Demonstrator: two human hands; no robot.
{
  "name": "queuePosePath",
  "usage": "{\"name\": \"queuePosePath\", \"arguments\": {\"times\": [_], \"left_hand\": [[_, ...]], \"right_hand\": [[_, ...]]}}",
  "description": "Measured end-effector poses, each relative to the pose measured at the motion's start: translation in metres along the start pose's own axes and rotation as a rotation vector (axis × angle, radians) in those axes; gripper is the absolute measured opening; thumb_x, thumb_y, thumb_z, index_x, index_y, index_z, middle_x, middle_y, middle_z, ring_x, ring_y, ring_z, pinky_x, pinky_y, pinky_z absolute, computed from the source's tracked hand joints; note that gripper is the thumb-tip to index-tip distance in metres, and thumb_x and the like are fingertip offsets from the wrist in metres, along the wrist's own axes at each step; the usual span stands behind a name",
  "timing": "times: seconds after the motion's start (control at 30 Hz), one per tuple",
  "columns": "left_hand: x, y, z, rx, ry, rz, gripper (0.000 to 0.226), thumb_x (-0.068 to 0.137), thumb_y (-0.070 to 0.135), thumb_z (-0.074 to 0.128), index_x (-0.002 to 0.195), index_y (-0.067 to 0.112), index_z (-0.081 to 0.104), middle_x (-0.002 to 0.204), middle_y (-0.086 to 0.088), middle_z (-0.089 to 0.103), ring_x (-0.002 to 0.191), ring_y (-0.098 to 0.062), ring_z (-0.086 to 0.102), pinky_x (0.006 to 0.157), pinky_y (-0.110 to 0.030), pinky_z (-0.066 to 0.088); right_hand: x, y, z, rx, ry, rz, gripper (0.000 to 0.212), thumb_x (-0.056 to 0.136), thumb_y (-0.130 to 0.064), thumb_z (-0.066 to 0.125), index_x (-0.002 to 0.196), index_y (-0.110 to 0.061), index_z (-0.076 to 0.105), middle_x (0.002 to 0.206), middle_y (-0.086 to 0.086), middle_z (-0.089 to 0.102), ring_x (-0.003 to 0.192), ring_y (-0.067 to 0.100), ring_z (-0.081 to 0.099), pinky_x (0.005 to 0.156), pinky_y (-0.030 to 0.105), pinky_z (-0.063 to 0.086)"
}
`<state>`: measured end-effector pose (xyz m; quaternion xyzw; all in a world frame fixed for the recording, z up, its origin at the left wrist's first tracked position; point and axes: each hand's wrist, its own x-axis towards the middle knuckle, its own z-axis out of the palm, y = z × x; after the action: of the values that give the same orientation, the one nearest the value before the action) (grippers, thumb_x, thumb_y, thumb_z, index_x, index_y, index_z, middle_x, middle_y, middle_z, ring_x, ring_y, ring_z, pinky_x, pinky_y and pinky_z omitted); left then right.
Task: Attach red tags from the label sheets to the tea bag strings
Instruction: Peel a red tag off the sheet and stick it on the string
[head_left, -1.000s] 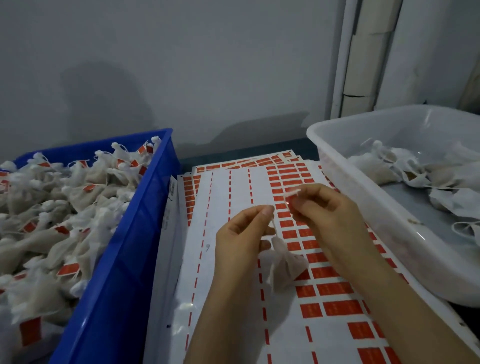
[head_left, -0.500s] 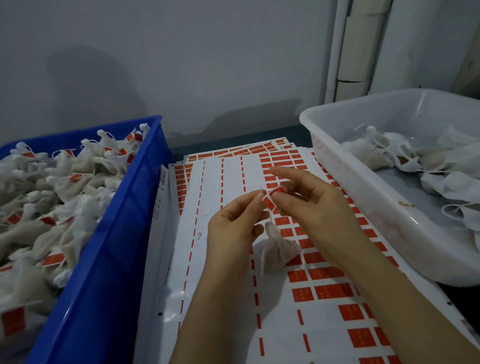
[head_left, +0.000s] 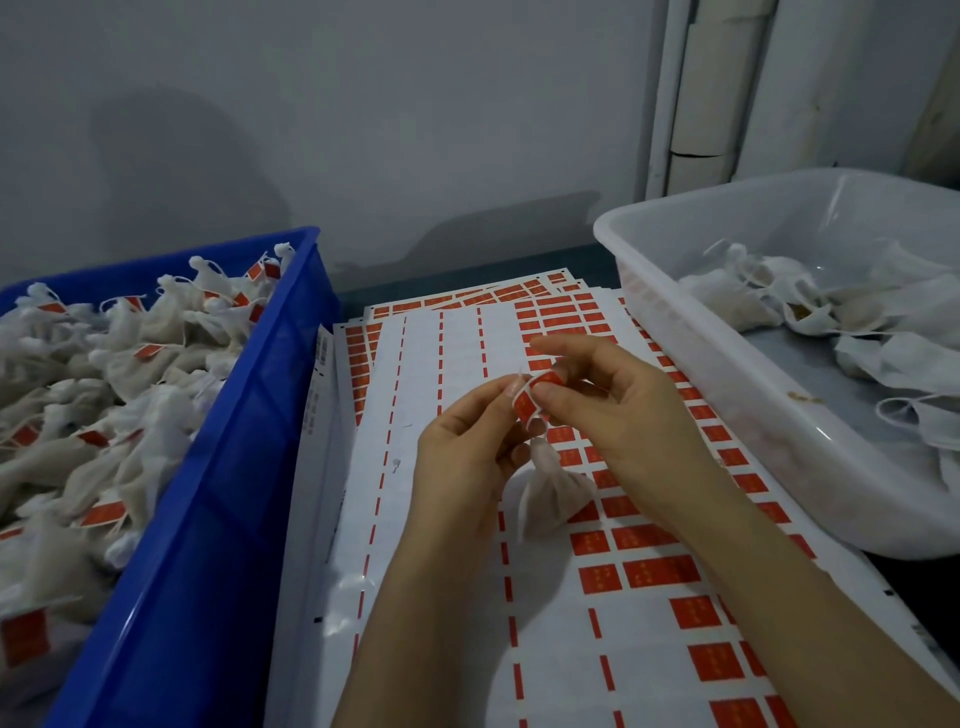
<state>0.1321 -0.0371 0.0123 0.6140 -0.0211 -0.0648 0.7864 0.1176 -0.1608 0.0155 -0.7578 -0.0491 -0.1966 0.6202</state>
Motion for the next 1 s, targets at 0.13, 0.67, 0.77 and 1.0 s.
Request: {"name": "queuePosePath", "arguments": {"times": [0.13, 0.67, 0.77, 1.0], "left_hand": [[0.0007, 0.0006, -0.0001, -0.022, 0.009, -0.006, 0.015, 0.076, 0.032, 0.062, 0.086, 0.027, 0.072, 0.09, 0.006, 0.074, 0.089, -0.02, 0.07, 0.072, -0.027, 0.057], [-0.0016, 0.0003, 0.0023, 0.09, -0.011, 0.093, 0.037, 0.062, 0.054, 0.061, 0.092, 0.033, 0.071, 0.093, 0.019, 0.072, 0.088, -0.003, 0.069, 0.067, -0.018, 0.055], [-0.0008, -0.0023, 0.0018, 0.131, 0.036, 0.142, 0.028, 0.069, 0.037, 0.07, 0.097, 0.033, 0.07, 0.097, 0.02, 0.071, 0.09, 0.001, 0.067, 0.066, -0.014, 0.054], [0.0012, -0.0075, 0.0025, 0.28, 0.109, 0.306, 0.023, 0.083, 0.019, 0.068, 0.095, 0.039, 0.065, 0.092, 0.026, 0.068, 0.088, 0.007, 0.064, 0.066, -0.008, 0.051]], "right_hand": [[0.0002, 0.0004, 0.0004, -0.012, -0.005, 0.0, 0.024, 0.081, -0.029, 0.066, 0.093, -0.049, 0.057, 0.088, -0.033, 0.057, 0.091, -0.021, 0.051, 0.058, -0.003, 0.039], [0.0006, 0.0007, 0.001, -0.013, 0.064, -0.004, 0.021, 0.082, -0.027, 0.066, 0.084, -0.047, 0.056, 0.08, -0.035, 0.055, 0.081, -0.024, 0.051, 0.055, -0.004, 0.037], [-0.0001, 0.0009, 0.0004, -0.004, 0.073, -0.008, 0.022, 0.083, -0.026, 0.065, 0.084, -0.046, 0.056, 0.081, -0.032, 0.056, 0.082, -0.024, 0.052, 0.054, -0.004, 0.037], [0.0006, 0.0009, 0.0009, 0.0, 0.057, 0.024, 0.017, 0.086, -0.028, 0.06, 0.083, -0.044, 0.056, 0.088, -0.029, 0.059, 0.08, -0.003, 0.063, 0.057, 0.001, 0.043]]}}
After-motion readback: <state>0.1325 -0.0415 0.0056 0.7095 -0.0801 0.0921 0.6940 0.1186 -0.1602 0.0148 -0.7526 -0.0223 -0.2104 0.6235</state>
